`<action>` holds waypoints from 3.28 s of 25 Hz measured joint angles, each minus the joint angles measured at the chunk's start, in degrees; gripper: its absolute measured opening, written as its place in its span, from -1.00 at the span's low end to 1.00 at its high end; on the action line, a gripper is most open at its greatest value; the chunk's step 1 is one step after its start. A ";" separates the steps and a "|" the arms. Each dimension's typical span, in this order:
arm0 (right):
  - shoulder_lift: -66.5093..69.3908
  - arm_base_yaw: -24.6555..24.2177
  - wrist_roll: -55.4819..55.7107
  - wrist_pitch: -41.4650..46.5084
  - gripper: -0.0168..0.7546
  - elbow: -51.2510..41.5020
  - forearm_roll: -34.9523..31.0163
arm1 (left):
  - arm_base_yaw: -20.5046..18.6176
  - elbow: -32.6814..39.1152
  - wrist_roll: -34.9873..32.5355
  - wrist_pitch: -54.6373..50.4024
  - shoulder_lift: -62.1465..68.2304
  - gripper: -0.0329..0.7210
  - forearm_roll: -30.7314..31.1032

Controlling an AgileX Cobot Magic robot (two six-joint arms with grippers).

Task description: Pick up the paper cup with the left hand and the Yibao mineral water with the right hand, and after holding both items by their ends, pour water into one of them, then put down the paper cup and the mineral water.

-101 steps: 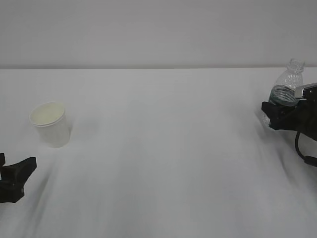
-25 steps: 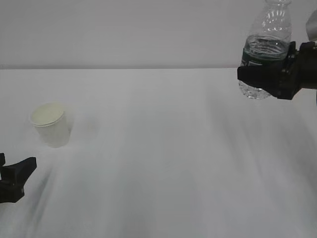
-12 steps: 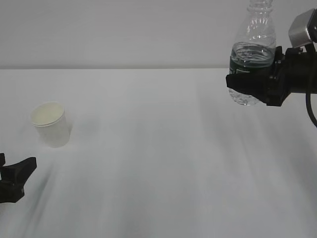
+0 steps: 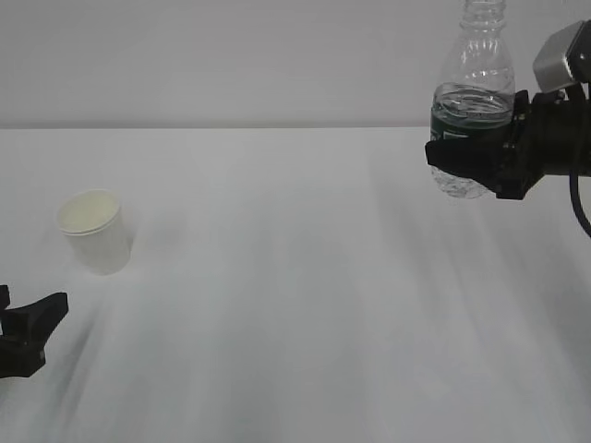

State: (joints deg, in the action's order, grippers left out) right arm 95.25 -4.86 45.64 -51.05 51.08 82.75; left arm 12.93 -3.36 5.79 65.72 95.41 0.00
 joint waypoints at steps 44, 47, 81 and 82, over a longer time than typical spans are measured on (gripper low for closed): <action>0.00 0.00 -0.19 -0.36 0.17 -0.22 -0.43 | 0.00 -13.34 0.00 0.13 14.98 0.47 1.92; 0.00 0.00 -0.19 -0.36 0.17 -0.22 -0.43 | 0.00 -14.61 0.00 0.13 16.26 0.47 1.35; 0.00 0.00 -0.19 -0.36 0.17 -0.22 -0.43 | 0.00 -23.73 -2.85 0.13 23.05 0.47 -4.94; 0.00 0.00 -0.19 -0.36 0.17 -0.22 -0.43 | 0.00 -23.73 -2.99 0.13 23.05 0.47 -5.16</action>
State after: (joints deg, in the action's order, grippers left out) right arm 95.25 -4.86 45.44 -51.41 50.86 82.32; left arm 12.93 -27.09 2.80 65.85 118.46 -5.16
